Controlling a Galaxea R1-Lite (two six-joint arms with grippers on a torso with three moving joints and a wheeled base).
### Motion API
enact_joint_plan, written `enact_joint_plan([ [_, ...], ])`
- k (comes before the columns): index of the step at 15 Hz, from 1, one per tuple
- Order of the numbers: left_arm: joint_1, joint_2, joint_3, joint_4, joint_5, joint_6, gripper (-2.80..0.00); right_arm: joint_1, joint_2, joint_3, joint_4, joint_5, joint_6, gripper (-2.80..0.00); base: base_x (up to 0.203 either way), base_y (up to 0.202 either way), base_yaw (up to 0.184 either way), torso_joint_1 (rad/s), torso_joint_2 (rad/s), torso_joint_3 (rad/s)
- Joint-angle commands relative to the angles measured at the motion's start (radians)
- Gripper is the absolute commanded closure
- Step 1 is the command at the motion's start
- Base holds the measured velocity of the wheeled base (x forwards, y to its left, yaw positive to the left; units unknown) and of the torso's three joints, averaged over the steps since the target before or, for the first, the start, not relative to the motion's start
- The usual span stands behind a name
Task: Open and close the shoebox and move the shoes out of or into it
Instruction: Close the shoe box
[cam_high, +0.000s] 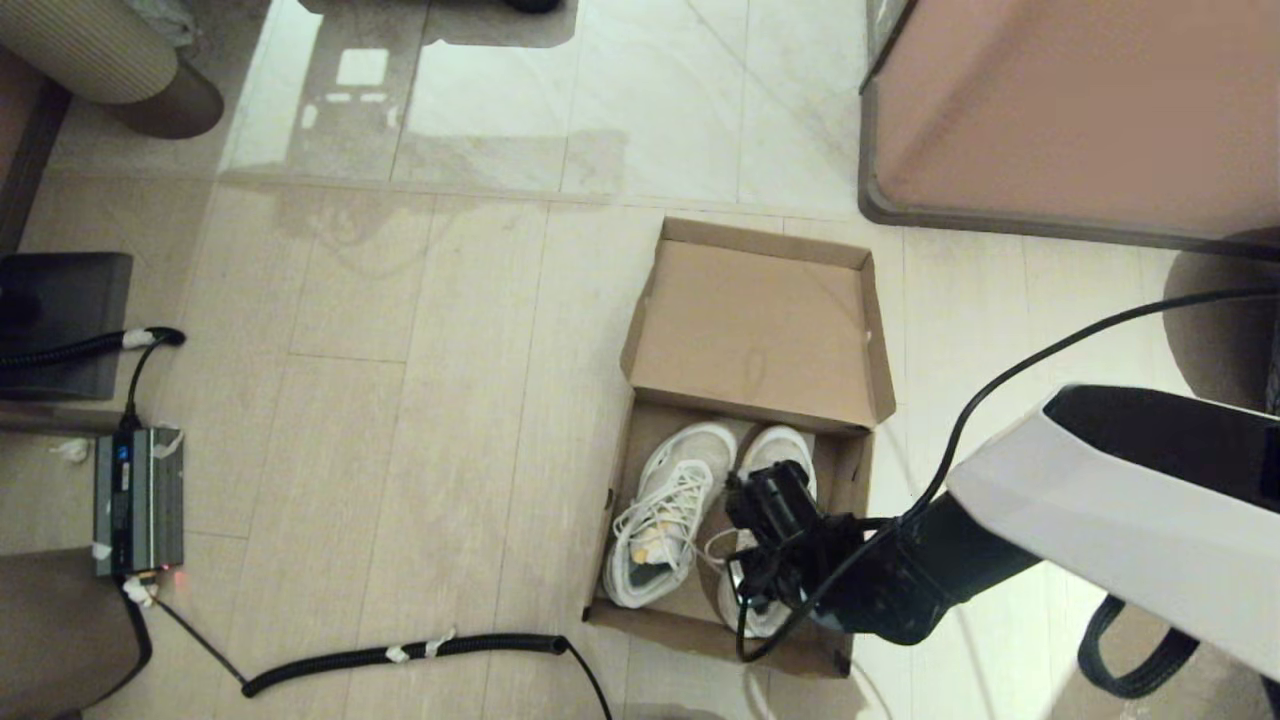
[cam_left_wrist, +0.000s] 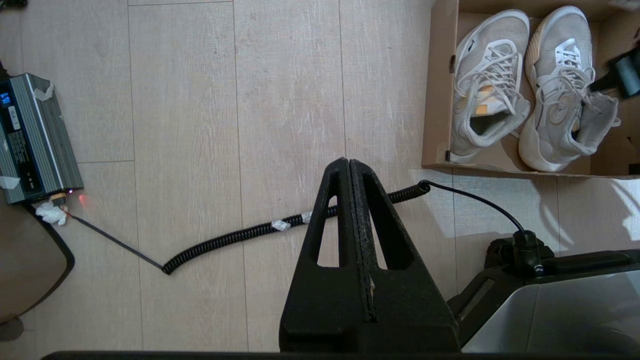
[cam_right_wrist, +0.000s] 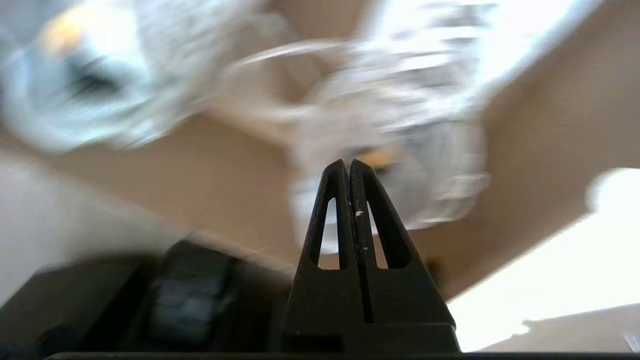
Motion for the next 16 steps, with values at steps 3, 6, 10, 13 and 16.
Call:
enact_joint_plan([
  [3,0.000,0.000,0.000,0.000,0.000,0.000,0.00,-0.157,0.023,-0.022,-0.035,-0.001,0.007,0.00,0.000,0.000,0.000,0.000,0.00,0.000],
  [6,0.000,0.000,0.000,0.000,0.000,0.000,0.00,-0.221,0.094,-0.061,-0.123,-0.001,-0.002,0.00,0.000,0.000,0.000,0.000,0.00,0.000],
  [10,0.000,0.000,0.000,0.000,0.000,0.000,0.00,-0.246,0.130,-0.057,-0.124,-0.005,-0.011,0.00,0.000,0.000,0.000,0.000,0.00,0.000],
  [13,0.000,0.001,0.000,0.000,0.000,0.000,0.00,-0.276,0.131,-0.031,-0.124,-0.005,-0.009,0.00,0.000,0.000,0.000,0.000,0.00,0.000],
  [16,0.000,0.000,0.000,0.000,0.000,0.000,0.00,-0.321,0.133,-0.035,-0.125,-0.004,-0.044,0.00,0.000,0.000,0.000,0.000,0.00,0.000],
])
